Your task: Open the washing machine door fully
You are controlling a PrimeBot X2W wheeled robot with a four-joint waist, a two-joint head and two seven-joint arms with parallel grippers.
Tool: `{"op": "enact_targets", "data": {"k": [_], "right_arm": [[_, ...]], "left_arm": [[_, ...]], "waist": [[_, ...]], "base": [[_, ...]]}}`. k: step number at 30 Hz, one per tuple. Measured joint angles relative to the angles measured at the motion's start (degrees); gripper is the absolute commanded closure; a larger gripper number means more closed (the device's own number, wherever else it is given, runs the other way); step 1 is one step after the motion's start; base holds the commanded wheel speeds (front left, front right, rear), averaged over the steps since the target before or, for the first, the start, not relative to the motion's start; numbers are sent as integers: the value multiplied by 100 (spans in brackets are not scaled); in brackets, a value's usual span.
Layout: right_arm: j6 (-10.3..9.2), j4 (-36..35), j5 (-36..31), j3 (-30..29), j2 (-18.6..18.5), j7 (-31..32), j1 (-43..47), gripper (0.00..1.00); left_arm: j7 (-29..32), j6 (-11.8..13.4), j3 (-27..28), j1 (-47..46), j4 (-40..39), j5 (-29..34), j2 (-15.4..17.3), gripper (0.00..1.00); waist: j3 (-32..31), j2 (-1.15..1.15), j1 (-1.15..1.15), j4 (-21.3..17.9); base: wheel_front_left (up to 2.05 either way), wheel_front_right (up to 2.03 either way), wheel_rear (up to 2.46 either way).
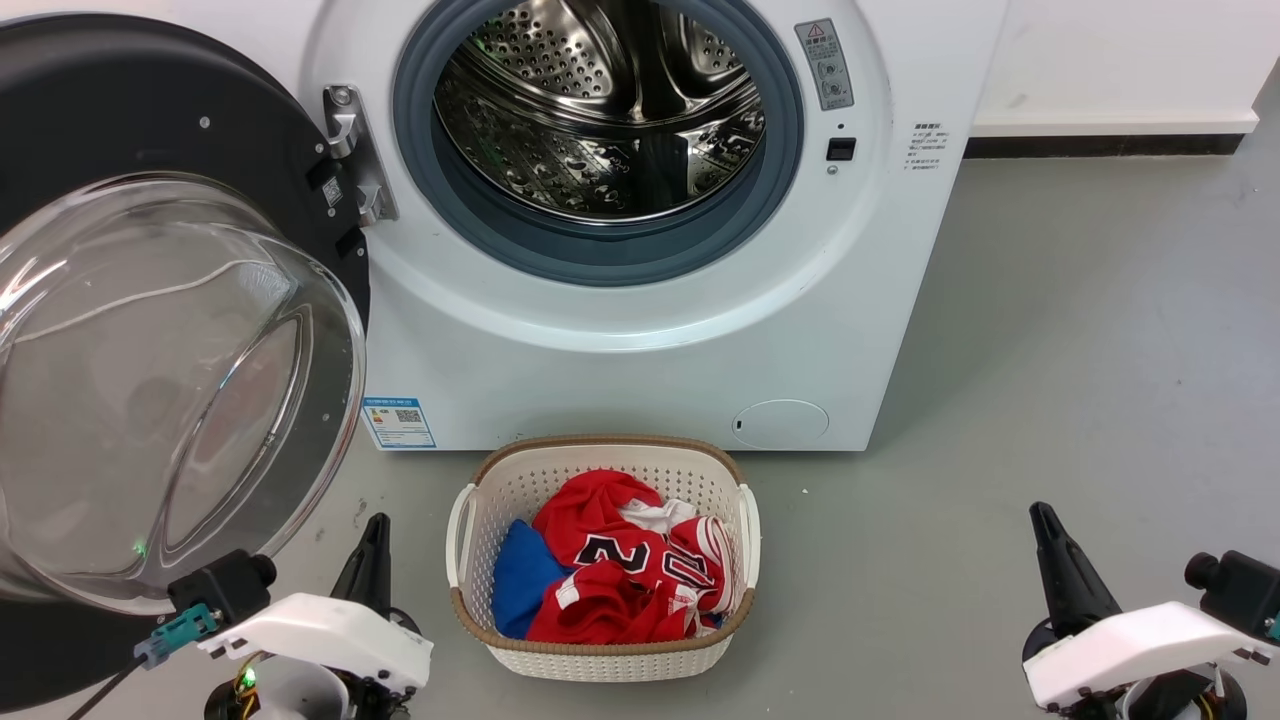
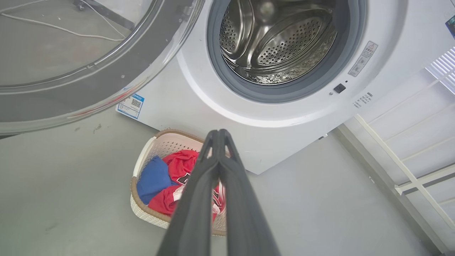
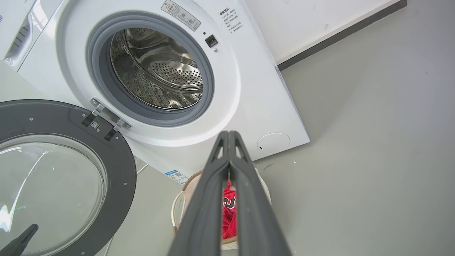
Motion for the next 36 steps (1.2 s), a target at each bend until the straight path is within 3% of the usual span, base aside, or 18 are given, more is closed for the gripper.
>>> {"op": "enact_targets", "data": {"k": [9,36], "right_arm": [[-1,83,947,-48,0,97,-103,100],[-1,266,2838,-160,1,256,-288,100]], "left_arm": [[221,-182,301,-1,-36,-683,-178,100],[667,-584,962,-1,-100,-2076,-535,100]], "waist": [[8,0,0,4],[27,0,0,13]], "base": [[0,0,0],[0,0,0]]}}
